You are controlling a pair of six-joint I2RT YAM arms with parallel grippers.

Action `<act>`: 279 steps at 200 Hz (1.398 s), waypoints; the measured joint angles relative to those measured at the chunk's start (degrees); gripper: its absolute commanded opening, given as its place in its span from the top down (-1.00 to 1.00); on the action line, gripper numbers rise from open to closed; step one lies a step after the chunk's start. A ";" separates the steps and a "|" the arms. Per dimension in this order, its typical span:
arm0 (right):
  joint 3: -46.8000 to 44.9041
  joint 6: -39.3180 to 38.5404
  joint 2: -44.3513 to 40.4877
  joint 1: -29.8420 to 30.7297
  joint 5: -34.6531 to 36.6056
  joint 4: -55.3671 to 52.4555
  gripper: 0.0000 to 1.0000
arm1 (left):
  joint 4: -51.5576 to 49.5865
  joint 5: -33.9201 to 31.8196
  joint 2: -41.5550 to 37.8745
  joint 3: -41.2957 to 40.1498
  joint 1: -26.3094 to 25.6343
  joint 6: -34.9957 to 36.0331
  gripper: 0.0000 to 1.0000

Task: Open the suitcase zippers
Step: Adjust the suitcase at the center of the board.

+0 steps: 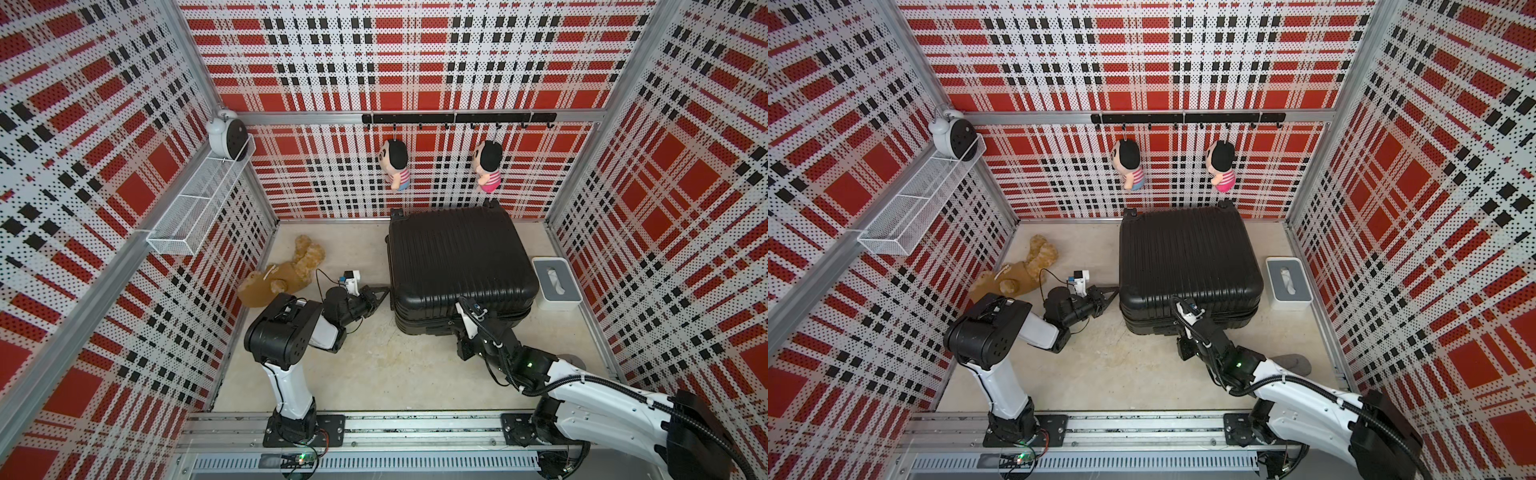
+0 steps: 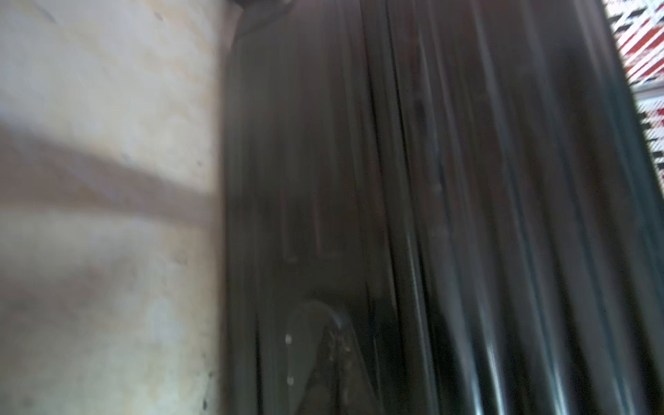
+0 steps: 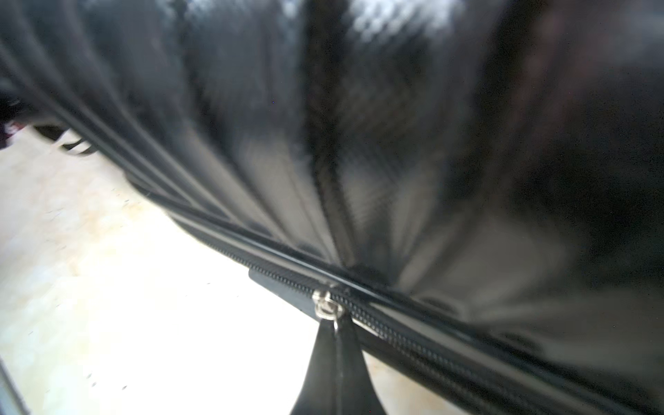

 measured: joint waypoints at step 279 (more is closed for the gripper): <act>-1.44 1.70 -5.20 -4.22 -3.32 -3.15 1.00 | -17.25 4.52 41.40 65.20 10.23 -6.16 -0.26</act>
